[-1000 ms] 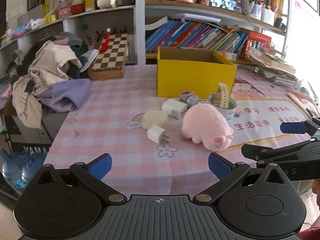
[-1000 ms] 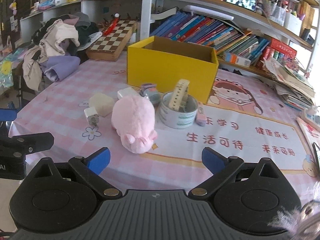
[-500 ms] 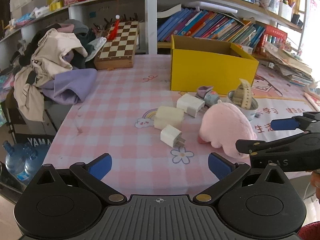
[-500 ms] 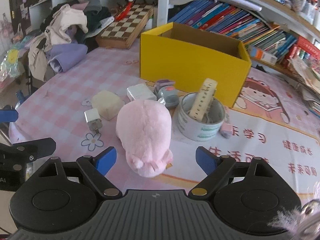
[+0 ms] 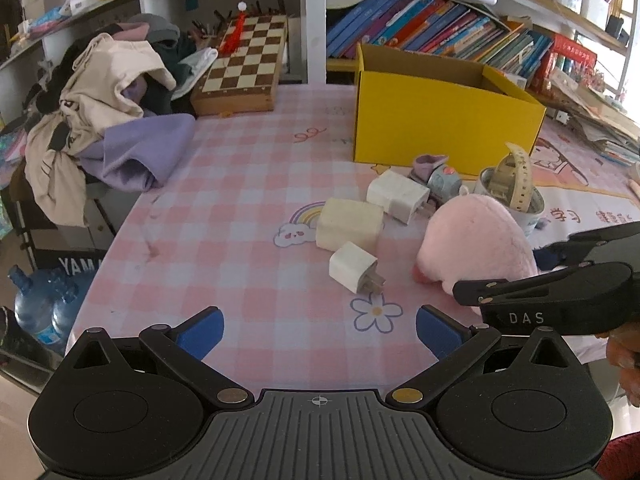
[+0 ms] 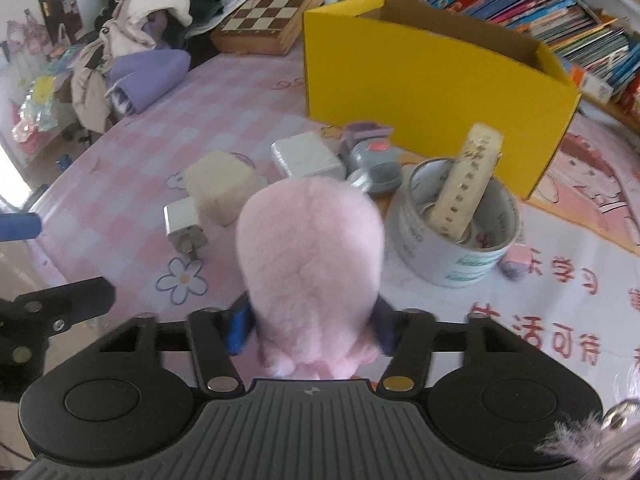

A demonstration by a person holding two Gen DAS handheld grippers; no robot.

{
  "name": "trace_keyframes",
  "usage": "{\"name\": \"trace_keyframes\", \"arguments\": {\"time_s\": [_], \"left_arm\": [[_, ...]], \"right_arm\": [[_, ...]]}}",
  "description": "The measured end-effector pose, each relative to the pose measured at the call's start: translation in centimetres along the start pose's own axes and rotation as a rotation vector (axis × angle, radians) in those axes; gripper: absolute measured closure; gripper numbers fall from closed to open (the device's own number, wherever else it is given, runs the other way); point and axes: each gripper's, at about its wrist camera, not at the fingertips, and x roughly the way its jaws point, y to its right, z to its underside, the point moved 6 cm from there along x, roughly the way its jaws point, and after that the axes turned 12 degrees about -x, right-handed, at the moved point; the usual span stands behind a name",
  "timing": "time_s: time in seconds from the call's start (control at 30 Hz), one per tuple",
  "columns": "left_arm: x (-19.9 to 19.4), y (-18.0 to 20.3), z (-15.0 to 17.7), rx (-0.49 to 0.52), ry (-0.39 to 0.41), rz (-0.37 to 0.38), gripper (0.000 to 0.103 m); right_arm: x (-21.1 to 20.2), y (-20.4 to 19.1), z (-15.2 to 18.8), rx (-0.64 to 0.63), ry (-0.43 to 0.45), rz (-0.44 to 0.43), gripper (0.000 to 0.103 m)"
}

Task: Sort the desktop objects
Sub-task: 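Reach the right tool to the pink plush pig and close on it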

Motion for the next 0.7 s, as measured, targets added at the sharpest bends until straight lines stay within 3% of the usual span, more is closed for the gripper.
{"name": "trace_keyframes", "arguments": {"time_s": [0.33, 0.7], "left_arm": [[1.7, 1.3, -0.9, 0.007, -0.006, 0.026, 0.005], [4.9, 3.0, -1.2, 0.072, -0.026, -0.002, 0.033]], "right_arm": [[-2.9, 1.8, -0.2, 0.003, 0.073, 0.019, 0.055], [-4.2, 2.5, -0.7, -0.059, 0.123, 0.044, 0.055]]}}
